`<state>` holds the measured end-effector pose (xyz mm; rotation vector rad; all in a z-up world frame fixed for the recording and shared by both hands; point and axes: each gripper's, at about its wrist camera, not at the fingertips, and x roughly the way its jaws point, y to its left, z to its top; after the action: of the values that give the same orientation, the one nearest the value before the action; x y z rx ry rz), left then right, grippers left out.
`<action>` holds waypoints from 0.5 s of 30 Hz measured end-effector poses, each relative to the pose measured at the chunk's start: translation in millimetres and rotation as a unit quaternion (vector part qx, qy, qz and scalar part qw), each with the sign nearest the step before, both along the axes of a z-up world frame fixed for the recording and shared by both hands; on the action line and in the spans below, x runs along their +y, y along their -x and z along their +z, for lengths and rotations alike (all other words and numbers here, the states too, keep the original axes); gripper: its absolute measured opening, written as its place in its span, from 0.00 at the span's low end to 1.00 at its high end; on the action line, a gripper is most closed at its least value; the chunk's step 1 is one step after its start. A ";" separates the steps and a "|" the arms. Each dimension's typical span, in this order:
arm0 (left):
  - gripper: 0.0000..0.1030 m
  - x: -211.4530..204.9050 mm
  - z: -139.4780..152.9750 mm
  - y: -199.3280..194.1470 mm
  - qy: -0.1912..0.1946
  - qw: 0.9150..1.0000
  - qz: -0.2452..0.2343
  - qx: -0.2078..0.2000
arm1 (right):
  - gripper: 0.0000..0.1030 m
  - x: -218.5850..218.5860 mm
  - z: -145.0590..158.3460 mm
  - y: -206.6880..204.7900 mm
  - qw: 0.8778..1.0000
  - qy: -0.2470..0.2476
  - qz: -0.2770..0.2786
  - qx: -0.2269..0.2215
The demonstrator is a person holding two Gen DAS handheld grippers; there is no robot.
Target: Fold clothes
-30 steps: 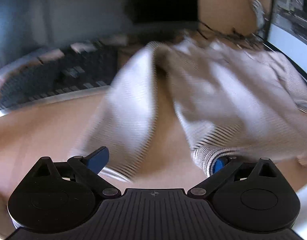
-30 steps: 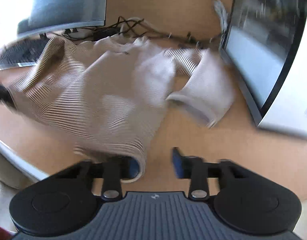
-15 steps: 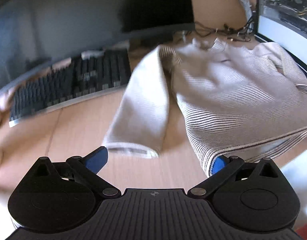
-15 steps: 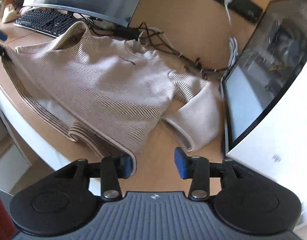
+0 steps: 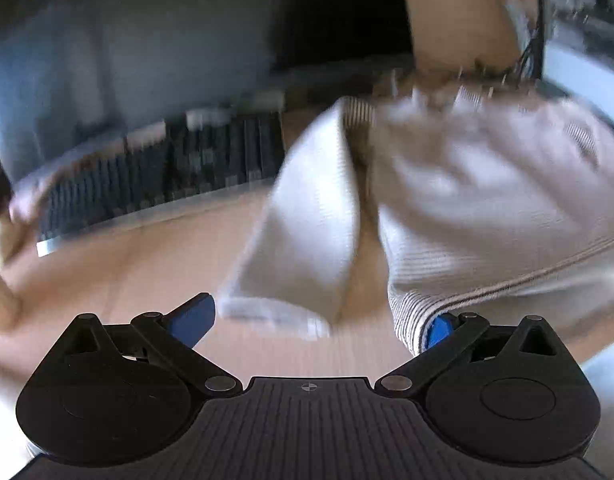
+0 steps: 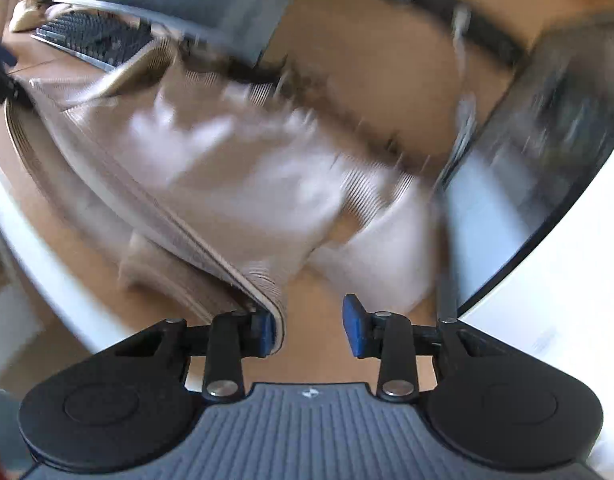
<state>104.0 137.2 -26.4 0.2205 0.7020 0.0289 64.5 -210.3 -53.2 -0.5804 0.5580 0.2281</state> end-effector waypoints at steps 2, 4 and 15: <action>1.00 -4.0 23.5 3.4 -0.008 0.999 -0.013 -0.037 | 0.32 -2.9 23.5 -0.1 0.999 0.018 0.009 -0.047; 1.00 -5.1 39.7 5.4 -0.007 0.998 -0.017 -0.059 | 0.32 -4.7 43.0 -0.3 0.997 0.024 0.010 -0.079; 1.00 -1.1 -33.3 13.6 0.008 0.995 -0.017 0.102 | 0.46 -14.0 -13.9 12.0 0.997 0.043 0.047 0.031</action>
<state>90.4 136.1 -59.7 0.2227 0.9012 -0.0322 52.5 -224.3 -67.1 -0.6856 0.6034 0.3130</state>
